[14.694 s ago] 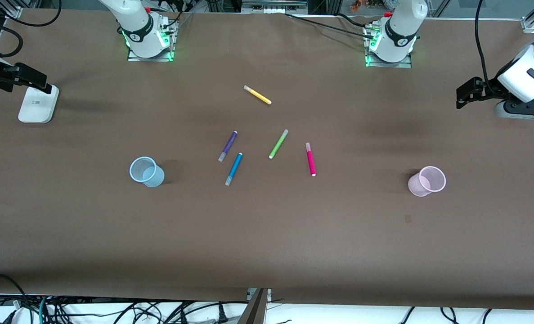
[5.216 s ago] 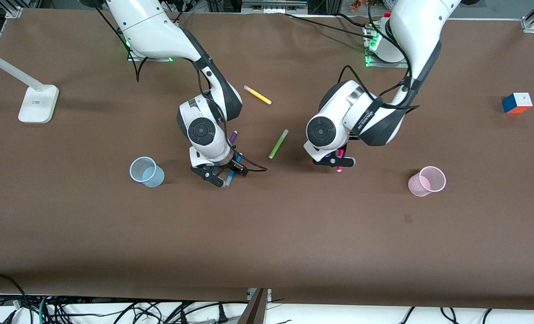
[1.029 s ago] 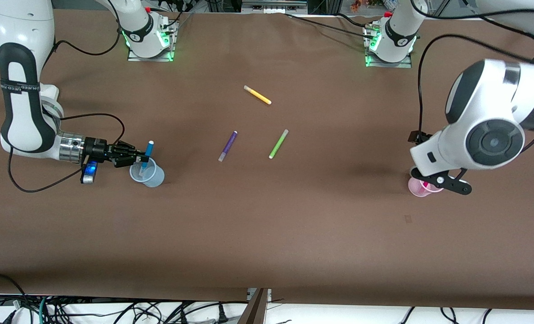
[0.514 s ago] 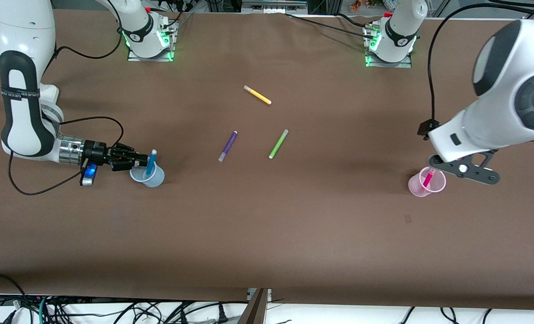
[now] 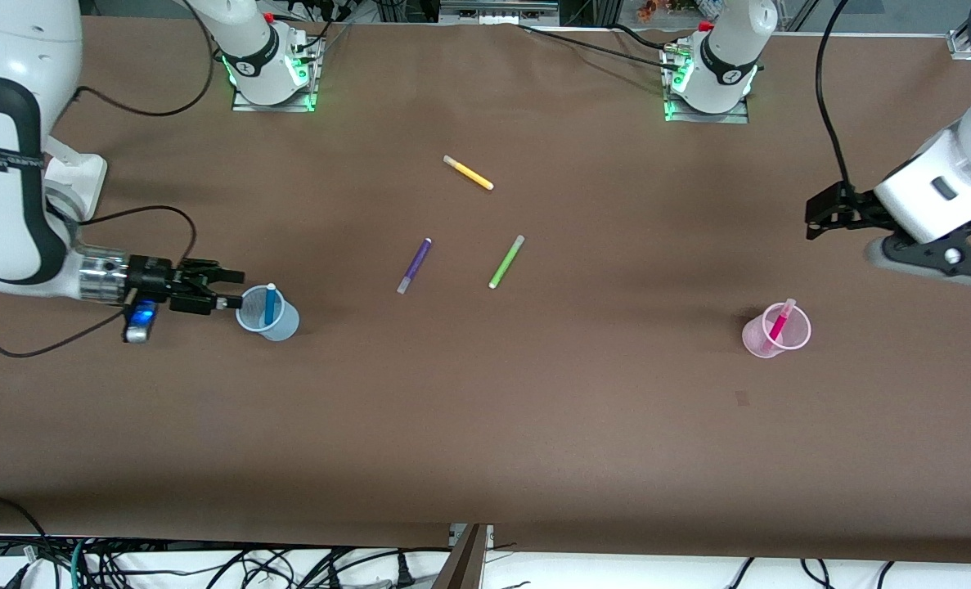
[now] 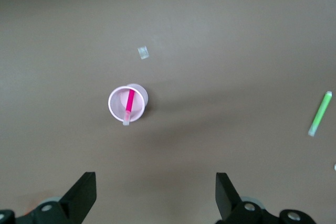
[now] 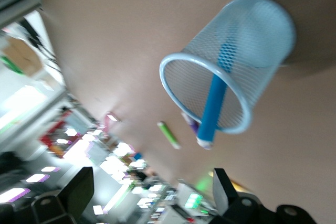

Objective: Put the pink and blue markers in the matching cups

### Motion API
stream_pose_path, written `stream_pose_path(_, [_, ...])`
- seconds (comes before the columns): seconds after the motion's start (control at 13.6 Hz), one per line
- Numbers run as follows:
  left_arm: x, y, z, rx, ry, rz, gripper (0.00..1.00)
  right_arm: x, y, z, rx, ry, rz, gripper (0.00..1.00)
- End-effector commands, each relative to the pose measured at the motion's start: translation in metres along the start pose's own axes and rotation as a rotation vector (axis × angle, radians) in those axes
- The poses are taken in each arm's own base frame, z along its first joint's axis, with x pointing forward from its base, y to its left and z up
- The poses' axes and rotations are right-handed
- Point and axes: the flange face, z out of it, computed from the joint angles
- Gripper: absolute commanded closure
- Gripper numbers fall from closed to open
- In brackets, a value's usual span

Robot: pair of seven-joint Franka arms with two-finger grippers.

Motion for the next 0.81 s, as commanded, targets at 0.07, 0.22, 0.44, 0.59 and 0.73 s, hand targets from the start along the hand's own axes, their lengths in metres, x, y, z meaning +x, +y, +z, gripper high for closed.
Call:
stream_pose_path(0.07, [-0.052, 0.007, 0.020, 0.014, 0.041, -0.038, 0.00, -0.047, -0.055, -0.065, -0.313, 0.081, -0.162, 0.00])
stream_pose_path(0.22, [-0.061, 0.002, 0.030, 0.010, 0.019, -0.051, 0.00, -0.077, -0.086, -0.092, -0.507, 0.130, -0.256, 0.00])
stream_pose_path(0.44, [-0.056, -0.001, 0.031, 0.004, 0.019, -0.056, 0.00, -0.126, -0.129, -0.112, -0.778, 0.202, -0.387, 0.00])
stream_pose_path(0.59, [-0.056, 0.001, 0.032, 0.004, 0.016, -0.053, 0.00, -0.169, -0.169, -0.112, -0.950, 0.251, -0.481, 0.00])
stream_pose_path(0.73, [-0.057, 0.001, 0.032, 0.005, 0.007, -0.052, 0.00, -0.200, -0.183, -0.126, -0.958, 0.250, -0.494, 0.01])
